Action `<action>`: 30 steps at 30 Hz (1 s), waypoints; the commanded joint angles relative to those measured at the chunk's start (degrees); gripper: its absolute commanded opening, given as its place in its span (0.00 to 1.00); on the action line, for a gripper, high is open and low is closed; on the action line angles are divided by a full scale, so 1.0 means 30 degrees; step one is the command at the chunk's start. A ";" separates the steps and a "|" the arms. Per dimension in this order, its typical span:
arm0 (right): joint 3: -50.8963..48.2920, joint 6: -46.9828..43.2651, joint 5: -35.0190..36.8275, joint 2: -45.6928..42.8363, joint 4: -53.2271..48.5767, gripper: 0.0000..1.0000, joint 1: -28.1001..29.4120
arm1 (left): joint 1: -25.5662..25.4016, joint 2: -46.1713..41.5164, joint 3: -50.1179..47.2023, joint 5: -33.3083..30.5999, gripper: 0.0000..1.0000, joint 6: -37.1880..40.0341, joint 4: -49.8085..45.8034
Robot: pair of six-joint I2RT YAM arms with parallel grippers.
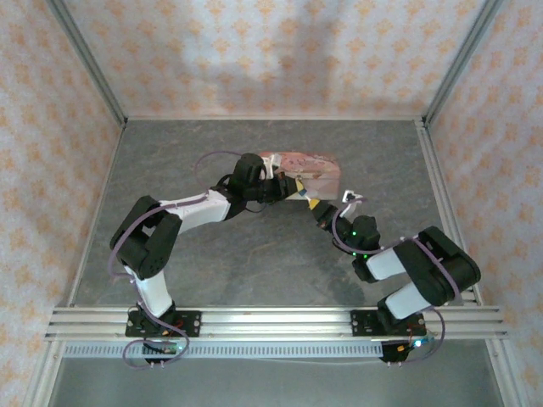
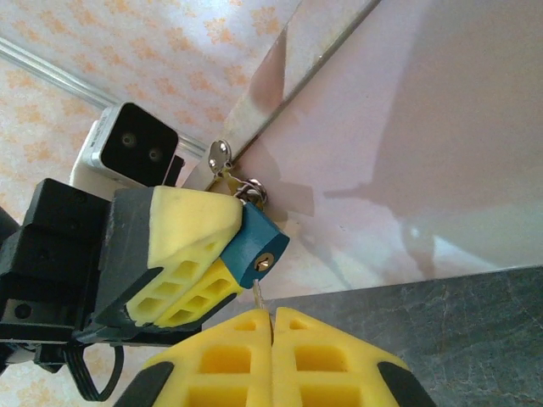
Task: Unlock the padlock with the key
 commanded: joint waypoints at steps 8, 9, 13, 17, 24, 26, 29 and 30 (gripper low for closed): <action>0.0725 0.0163 0.0286 0.0450 0.0979 0.00 0.0097 | 0.0213 0.0024 0.0321 0.0635 0.00 -0.0356 0.1939; 0.0743 0.0163 0.0302 0.0481 0.0961 0.00 0.0092 | 0.0213 0.0024 0.0291 0.0631 0.00 -0.0358 0.1939; 0.0957 0.0207 0.0499 0.0686 0.0983 0.00 0.0091 | 0.0212 0.0053 0.0277 0.0667 0.00 -0.0358 0.2011; 0.1148 0.0248 0.0428 0.0657 0.0983 0.00 0.0089 | 0.0242 0.0082 0.0231 0.0668 0.00 -0.0388 0.2025; 0.1322 0.0367 0.0391 0.0717 0.0968 0.00 0.0103 | 0.0240 0.0141 0.0171 0.0752 0.00 -0.0448 0.2219; 0.1345 0.0385 0.0497 0.0757 0.0983 0.00 0.0089 | 0.0246 0.0212 0.0121 0.0864 0.00 -0.0609 0.2512; 0.1597 0.0680 0.0681 0.0857 0.0983 0.00 0.0096 | 0.0240 0.0342 -0.0019 0.1182 0.00 -0.1092 0.3401; 0.1685 0.0839 0.0784 0.0965 0.0983 0.00 0.0091 | 0.0244 0.0346 -0.0084 0.1274 0.00 -0.1245 0.3732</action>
